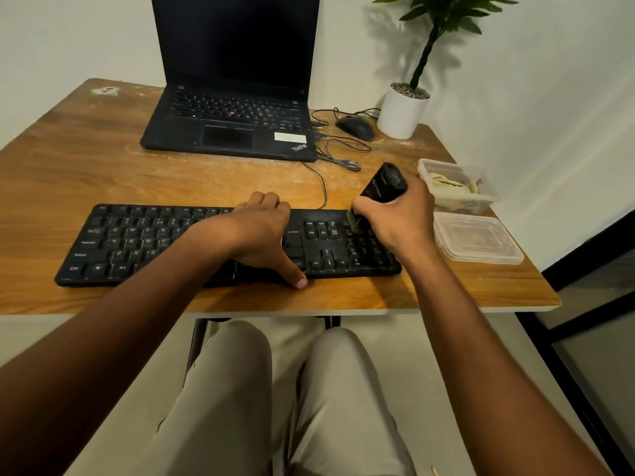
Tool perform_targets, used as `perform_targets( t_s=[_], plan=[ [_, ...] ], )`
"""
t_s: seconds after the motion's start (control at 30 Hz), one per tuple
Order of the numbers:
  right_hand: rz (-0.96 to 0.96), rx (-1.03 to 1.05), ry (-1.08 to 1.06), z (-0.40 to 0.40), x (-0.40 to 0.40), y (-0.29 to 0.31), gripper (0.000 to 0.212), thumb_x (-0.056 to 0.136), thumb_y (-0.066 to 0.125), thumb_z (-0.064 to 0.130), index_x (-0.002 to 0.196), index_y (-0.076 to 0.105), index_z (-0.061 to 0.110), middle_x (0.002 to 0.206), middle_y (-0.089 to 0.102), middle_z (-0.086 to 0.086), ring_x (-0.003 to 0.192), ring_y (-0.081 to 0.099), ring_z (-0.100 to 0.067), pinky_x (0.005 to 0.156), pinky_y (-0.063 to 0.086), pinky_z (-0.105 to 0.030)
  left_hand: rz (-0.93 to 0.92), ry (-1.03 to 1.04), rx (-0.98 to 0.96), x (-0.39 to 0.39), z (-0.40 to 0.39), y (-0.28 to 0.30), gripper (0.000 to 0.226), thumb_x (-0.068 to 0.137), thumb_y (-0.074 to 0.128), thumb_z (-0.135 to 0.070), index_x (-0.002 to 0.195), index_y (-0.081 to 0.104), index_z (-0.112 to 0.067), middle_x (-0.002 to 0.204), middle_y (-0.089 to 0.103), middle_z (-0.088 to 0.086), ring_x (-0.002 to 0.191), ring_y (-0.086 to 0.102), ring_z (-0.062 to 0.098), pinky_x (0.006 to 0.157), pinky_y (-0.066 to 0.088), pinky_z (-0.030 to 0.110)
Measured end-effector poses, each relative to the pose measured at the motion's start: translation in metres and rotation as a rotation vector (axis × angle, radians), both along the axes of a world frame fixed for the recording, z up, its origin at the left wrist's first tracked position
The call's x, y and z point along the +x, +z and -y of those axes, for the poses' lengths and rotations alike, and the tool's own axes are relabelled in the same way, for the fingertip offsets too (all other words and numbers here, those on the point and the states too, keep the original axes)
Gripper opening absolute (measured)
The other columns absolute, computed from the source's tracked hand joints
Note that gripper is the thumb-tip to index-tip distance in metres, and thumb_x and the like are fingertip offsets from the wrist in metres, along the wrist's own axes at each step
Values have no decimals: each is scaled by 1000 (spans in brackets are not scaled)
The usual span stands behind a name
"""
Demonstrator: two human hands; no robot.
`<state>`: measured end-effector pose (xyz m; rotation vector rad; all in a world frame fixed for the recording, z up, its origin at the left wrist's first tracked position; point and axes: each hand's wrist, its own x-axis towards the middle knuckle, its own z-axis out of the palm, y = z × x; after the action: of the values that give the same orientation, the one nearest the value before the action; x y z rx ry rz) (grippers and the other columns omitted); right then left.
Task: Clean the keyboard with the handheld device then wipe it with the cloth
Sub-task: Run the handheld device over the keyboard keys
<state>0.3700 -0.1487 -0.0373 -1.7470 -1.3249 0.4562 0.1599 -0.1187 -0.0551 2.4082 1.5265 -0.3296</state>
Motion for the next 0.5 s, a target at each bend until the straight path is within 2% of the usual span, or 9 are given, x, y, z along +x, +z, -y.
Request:
perform_targets(
  t_s=[0.07,0.2,0.3,0.37,0.5],
  plan=[
    [-19,-25,19,-5,0,-10,25,66,82,24,83,65,21,78,69,7,72,65,-8,59,47,-23,3,0,-1,0,0,0,132,54,78,-82,156,24,-16,154,28,5,142,24,26,119,31,46],
    [42,-128,30,18,16,-13,25,67,84,24,84,66,22,80,69,8,78,66,-9,63,52,-27,7,-17,3,0,-2,-2,132,54,77,-83,155,24,-15,153,28,6,142,24,27,119,31,46],
    [30,-250,113,35,34,-4,31,64,86,24,88,67,25,88,71,6,86,67,-14,73,58,-37,6,-30,11,-1,-3,-5,133,54,76,-84,155,24,-15,154,28,6,143,24,28,119,31,46],
    [18,-227,80,29,43,1,42,58,86,28,96,70,23,92,73,4,89,68,-16,75,59,-38,6,-32,11,-1,-4,-5,133,53,75,-85,155,24,-15,153,28,6,143,24,28,120,31,46],
    [3,-65,-74,-12,45,-1,28,62,83,25,85,68,21,83,71,5,82,68,-15,69,57,-35,7,-35,16,-1,-4,-6,134,51,74,-87,153,27,-15,153,28,6,143,24,27,120,30,47]
  ],
)
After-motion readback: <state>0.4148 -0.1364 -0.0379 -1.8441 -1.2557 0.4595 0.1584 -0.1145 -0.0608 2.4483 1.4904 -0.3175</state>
